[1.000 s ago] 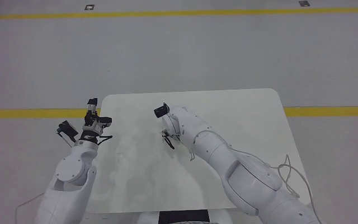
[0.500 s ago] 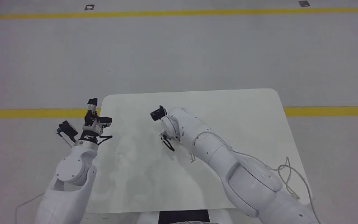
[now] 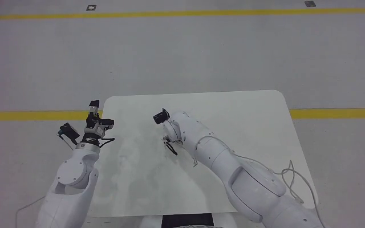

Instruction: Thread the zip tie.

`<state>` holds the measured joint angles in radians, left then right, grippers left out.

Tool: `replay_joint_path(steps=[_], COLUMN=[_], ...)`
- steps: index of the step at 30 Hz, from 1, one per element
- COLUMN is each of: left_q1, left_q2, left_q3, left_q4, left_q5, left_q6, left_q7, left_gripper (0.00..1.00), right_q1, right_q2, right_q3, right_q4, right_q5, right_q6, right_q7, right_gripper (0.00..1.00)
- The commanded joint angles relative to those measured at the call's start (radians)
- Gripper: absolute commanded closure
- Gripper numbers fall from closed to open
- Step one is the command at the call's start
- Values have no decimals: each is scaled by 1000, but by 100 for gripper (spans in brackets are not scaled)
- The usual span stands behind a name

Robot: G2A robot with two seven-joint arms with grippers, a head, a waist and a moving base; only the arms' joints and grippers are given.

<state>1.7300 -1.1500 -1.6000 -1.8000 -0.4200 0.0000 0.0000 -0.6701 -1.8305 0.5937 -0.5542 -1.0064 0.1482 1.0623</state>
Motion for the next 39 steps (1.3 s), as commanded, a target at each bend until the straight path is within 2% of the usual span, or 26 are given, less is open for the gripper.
replay_joint_path(steps=[1,14,23,31,39], left_q1=[0,0,0,0,0], left_q2=[0,0,0,0,0], left_q3=[0,0,0,0,0], left_q4=[0,0,0,0,0], left_q5=[0,0,0,0,0], left_q6=[0,0,0,0,0], left_q7=[0,0,0,0,0], left_gripper=[0,0,0,0,0], right_q1=[1,9,27,32,15], right_q2=[-3,-20,-24,1,38], right_q3=[0,3,23,69,118], right_q4=[6,41,47,11,-76], right_q5=[-3,-12,-4,10,-9], right_q6=[2,3,-7,-62,-58], right_q7=[-2,-9,-1,21,56], right_gripper=[89,100,100,100,100])
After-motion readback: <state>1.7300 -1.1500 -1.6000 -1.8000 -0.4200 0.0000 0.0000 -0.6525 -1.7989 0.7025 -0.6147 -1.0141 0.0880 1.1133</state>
